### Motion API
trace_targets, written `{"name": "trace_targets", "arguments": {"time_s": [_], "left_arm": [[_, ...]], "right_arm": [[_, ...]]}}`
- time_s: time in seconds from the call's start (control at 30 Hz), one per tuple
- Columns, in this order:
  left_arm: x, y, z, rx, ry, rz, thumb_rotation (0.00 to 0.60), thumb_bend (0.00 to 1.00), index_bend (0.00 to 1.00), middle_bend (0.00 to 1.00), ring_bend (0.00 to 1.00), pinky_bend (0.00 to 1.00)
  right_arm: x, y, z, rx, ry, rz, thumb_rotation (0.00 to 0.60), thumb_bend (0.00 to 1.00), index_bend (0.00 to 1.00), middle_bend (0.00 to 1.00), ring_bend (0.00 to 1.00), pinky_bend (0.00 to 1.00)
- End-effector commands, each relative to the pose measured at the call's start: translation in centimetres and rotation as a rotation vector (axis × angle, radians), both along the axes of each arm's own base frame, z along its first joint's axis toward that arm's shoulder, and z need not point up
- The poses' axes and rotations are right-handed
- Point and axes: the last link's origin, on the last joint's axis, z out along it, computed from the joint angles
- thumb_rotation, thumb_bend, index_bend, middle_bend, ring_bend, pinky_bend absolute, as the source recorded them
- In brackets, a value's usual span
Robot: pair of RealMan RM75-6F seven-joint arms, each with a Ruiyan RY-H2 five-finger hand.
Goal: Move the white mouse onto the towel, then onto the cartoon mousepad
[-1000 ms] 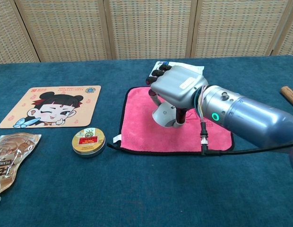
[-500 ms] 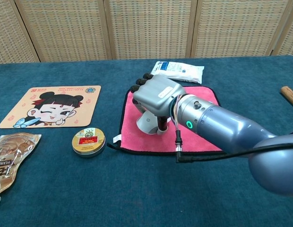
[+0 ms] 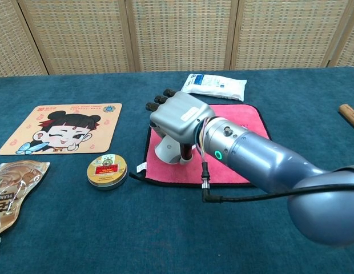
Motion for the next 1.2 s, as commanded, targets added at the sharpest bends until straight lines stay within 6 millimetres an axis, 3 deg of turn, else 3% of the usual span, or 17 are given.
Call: {"name": "trace_targets", "arguments": {"time_s": [0.03,0.1,0.3,0.53,0.67,0.77,0.93,1.2], "left_arm": [[0.0,0.0,0.0,-0.001,0.0,0.0,0.6,0.0,0.0,0.0,0.0,0.0],[0.0,0.0,0.0,-0.001,-0.001,0.0,0.6,0.0,0.0,0.0,0.0,0.0],[0.2,0.0,0.0,-0.001,-0.003,-0.004,0.6,0.0,0.0,0.0,0.0,0.0],[0.2,-0.1,0.0,-0.002,-0.004,-0.005,0.6,0.0,0.0,0.0,0.0,0.0],[0.1,-0.1,0.1,-0.002,-0.005,-0.006,0.6,0.0,0.0,0.0,0.0,0.0],[0.1,-0.1,-0.1,-0.01,-0.005,-0.004,0.6,0.0,0.0,0.0,0.0,0.0],[0.4,-0.2,-0.2,-0.018,0.004,-0.017,0.6,0.0,0.0,0.0,0.0,0.0],[0.8,-0.3,-0.7,-0.022,0.018,-0.031,0.6,0.0,0.0,0.0,0.0,0.0]], "right_arm": [[-0.2,0.1,0.1,0.001,0.0,-0.013,0.6,0.12,0.4,0.0,0.0,0.0],[-0.3,0.1,0.2,-0.003,0.0,-0.019,0.6,0.07,0.3,0.0,0.0,0.0],[-0.3,0.2,0.5,-0.007,-0.006,-0.039,0.6,0.0,0.13,0.0,0.0,0.0],[-0.4,0.2,1.4,-0.032,-0.001,-0.048,0.6,0.01,0.12,0.0,0.0,0.0],[-0.7,0.1,3.0,-0.078,0.006,-0.045,0.6,0.04,0.12,0.0,0.0,0.0],[-1.4,0.1,5.7,-0.135,-0.031,-0.075,0.6,0.05,0.12,0.0,0.0,0.0],[-5.7,1.8,11.8,-0.196,-0.14,-0.148,0.6,0.04,0.12,0.0,0.0,0.0],[-12.5,5.6,17.7,-0.26,-0.286,-0.216,0.6,0.03,0.12,0.0,0.0,0.0]]}}
